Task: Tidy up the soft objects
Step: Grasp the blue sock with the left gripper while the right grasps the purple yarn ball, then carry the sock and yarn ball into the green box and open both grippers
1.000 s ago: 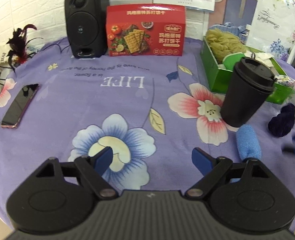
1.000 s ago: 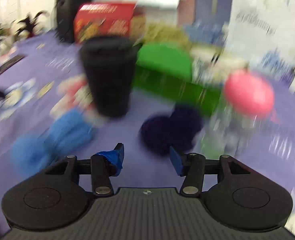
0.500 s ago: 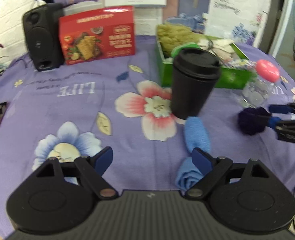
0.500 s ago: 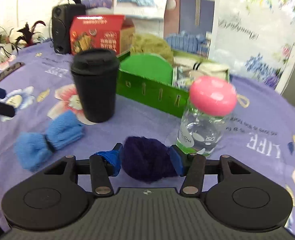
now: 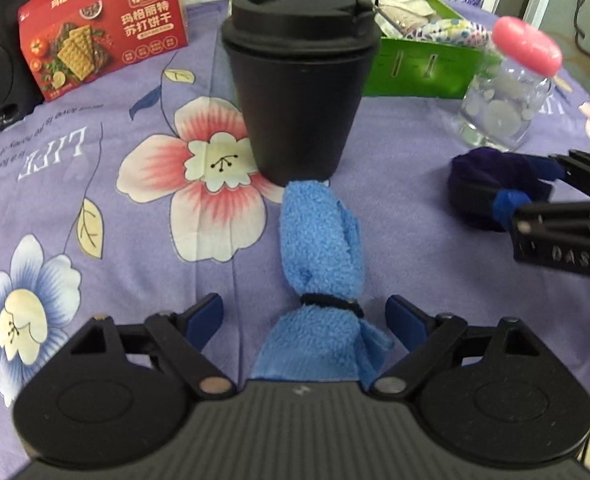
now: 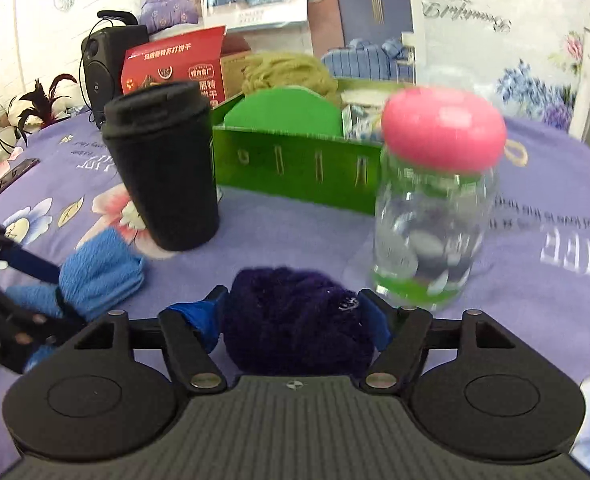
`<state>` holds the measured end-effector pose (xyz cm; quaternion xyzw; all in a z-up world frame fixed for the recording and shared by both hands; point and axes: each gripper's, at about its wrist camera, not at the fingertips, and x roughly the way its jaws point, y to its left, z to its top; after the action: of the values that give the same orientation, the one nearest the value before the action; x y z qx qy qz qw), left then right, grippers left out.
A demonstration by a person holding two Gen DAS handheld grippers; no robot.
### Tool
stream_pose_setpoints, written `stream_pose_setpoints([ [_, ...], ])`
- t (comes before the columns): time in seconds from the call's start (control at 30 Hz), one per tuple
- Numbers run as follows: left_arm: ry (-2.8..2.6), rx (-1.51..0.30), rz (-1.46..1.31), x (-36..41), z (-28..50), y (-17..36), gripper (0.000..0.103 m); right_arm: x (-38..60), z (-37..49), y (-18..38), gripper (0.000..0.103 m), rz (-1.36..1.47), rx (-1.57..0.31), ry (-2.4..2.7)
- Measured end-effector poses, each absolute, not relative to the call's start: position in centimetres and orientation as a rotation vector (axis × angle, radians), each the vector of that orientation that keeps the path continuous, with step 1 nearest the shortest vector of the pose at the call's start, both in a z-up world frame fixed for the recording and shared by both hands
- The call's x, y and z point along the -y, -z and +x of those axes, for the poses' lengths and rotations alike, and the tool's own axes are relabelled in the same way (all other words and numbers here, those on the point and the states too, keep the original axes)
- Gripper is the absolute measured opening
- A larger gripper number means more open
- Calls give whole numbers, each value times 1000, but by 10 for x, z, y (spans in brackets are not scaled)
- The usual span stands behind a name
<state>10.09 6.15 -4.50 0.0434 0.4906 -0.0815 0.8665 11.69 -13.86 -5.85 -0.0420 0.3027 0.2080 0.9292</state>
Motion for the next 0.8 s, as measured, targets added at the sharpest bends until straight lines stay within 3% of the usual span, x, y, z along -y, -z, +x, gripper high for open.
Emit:
stream_pose_setpoints([
  [0.6,149,-945,98,-55,101,56,91,129,137,77,63,-90,-656,-375],
  [0.63,160,-932,81,-57,98,56,83,132,137,77,60,-64,-650,-383],
  [0.7,189,-919,27,-67,92,49,41,140,131,74,54,-15,-632,-416],
  [0.77,217,-938,-67,-81,89,41,27,147,116,67,53,21,-590,-435],
  [0.8,233,-942,-116,-89,87,36,27,148,106,62,53,11,-567,-441],
])
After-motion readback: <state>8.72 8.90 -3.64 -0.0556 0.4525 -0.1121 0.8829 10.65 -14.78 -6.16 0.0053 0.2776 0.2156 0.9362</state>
